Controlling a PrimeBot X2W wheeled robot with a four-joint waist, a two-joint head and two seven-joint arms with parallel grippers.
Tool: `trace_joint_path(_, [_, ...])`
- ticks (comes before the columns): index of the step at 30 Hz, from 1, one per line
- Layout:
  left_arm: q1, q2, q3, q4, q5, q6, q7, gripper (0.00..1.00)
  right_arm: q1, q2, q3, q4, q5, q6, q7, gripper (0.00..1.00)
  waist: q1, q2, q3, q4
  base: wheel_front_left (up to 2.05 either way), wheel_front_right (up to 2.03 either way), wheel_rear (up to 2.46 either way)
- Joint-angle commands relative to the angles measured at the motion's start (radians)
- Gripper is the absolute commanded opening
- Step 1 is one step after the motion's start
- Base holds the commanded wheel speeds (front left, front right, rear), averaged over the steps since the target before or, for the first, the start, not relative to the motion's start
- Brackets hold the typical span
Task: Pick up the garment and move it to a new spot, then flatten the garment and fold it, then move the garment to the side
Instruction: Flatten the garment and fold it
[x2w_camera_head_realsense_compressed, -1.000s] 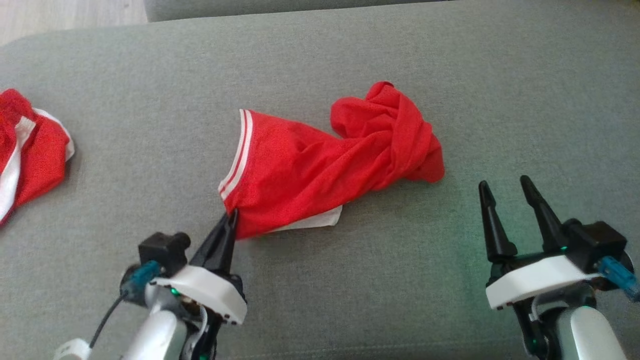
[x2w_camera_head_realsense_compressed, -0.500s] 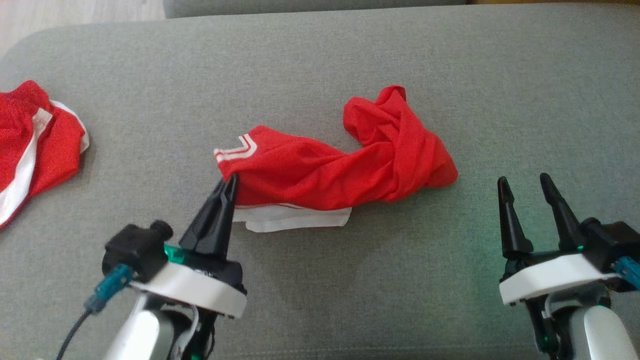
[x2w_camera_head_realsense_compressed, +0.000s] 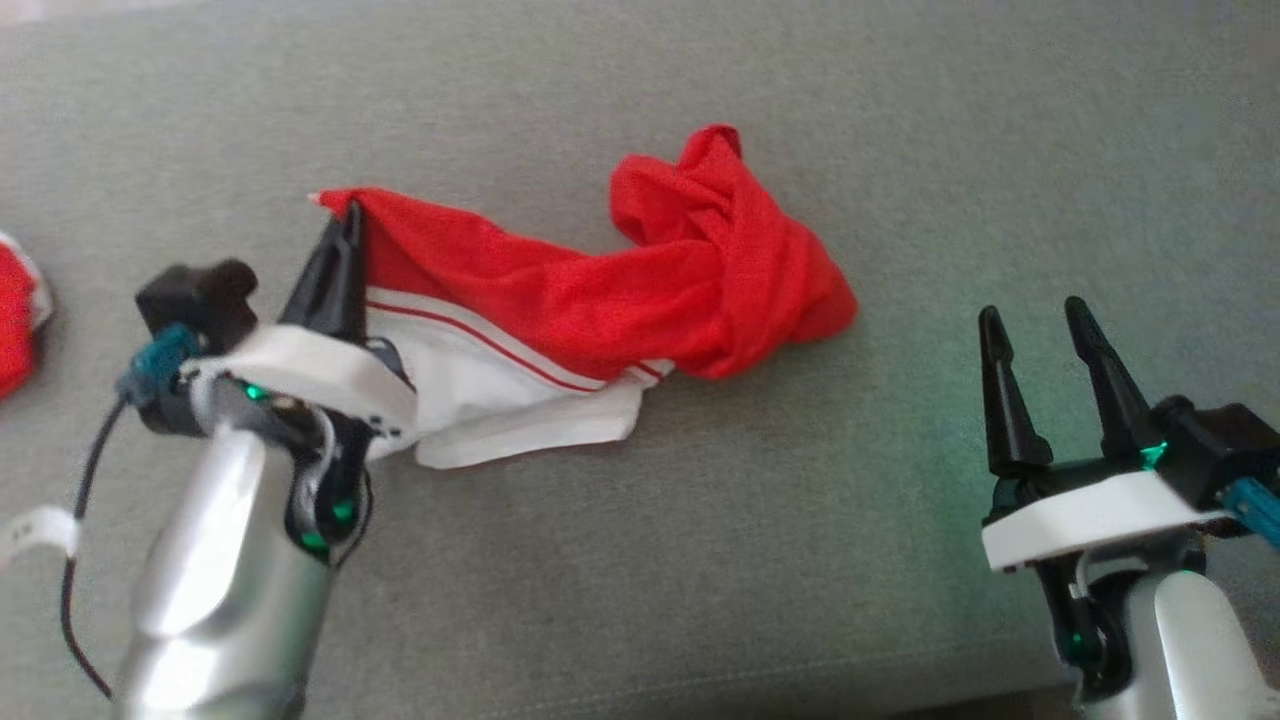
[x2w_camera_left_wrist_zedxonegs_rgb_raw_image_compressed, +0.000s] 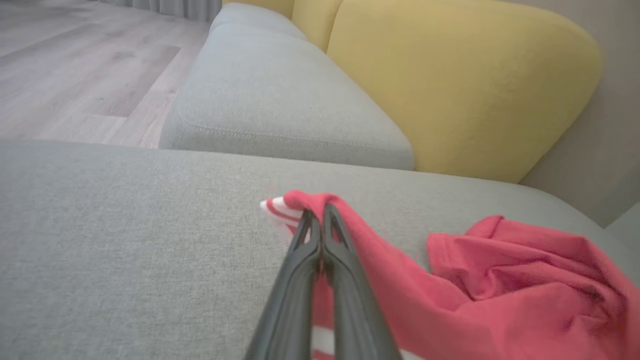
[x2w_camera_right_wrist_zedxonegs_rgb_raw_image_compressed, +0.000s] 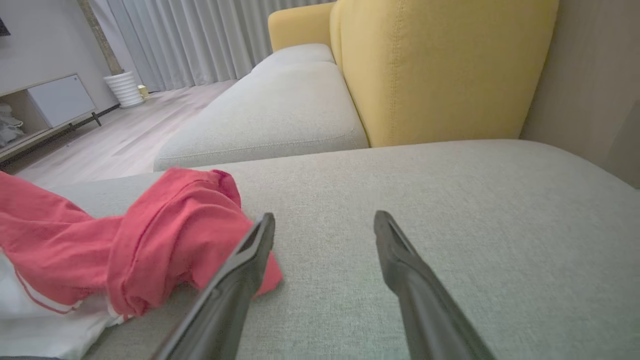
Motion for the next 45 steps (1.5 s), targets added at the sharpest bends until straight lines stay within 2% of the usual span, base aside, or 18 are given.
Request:
trace_joint_path(1, [-0.064,0.018,0.045,0.01,-0.006,-0.006,-0.013,0.0,-0.043,-0.004,0.027,-0.029,0.006,0.008,-0.013,1.0,-0.0001,0.0,0.029,-0.032,0.0,0.0,0.0])
trace_joint_path(6, [-0.187,0.028,0.065,0.208,-0.006,-0.025,-0.069,0.0,-0.057,-0.004,0.034,-0.019,0.014,0.008,-0.027,1.0,-0.0001,0.0,0.062,-0.061,0.0,0.0,0.0])
trace_joint_path(14, [-0.335,0.025,0.057,0.403,0.039,-0.077,-0.123,0.0,-0.081,-0.004,0.026,-0.008,0.011,0.008,-0.039,1.0,-0.0001,0.0,0.086,-0.052,0.0,0.0,0.0])
trace_joint_path(15, [-0.341,0.023,0.058,0.417,0.045,-0.081,-0.124,0.09,-0.084,-0.004,0.027,-0.006,0.01,0.008,-0.039,1.0,-0.0001,0.0,0.087,-0.051,0.0,0.0,0.0])
trace_joint_path(16, [-0.344,0.021,0.063,0.42,0.054,-0.079,-0.125,0.87,-0.087,-0.004,0.029,-0.004,0.009,0.008,-0.04,1.0,-0.0001,0.0,0.086,-0.049,0.0,0.0,0.0])
trace_joint_path(17, [-0.34,0.019,0.066,0.413,0.065,-0.08,-0.125,1.0,-0.09,-0.004,0.03,-0.002,0.008,0.008,-0.041,1.0,-0.0001,0.0,0.085,-0.047,0.0,0.0,0.0])
trace_joint_path(21, [-0.274,0.013,0.081,0.336,0.129,-0.069,-0.126,1.0,-0.093,-0.004,0.032,0.005,0.005,0.008,-0.047,1.0,-0.0001,0.0,0.071,-0.034,0.0,0.0,0.0])
trace_joint_path(35, [0.128,-0.008,0.168,-0.112,0.275,0.004,-0.126,1.0,-0.079,-0.004,0.025,0.007,-0.043,0.008,-0.032,1.0,-0.0001,0.0,-0.033,0.042,0.0,0.0,0.0])
trace_joint_path(40, [0.255,-0.017,0.16,-0.199,0.292,0.011,-0.126,1.0,-0.054,-0.004,0.03,0.01,-0.066,0.008,-0.019,1.0,-0.0001,0.0,-0.086,0.058,0.0,0.0,0.0])
trace_joint_path(45, [0.322,-0.019,0.141,-0.223,0.299,0.009,-0.126,1.0,-0.027,-0.004,0.036,0.003,-0.083,0.008,-0.004,1.0,-0.0001,0.0,-0.117,0.066,0.0,0.0,0.0])
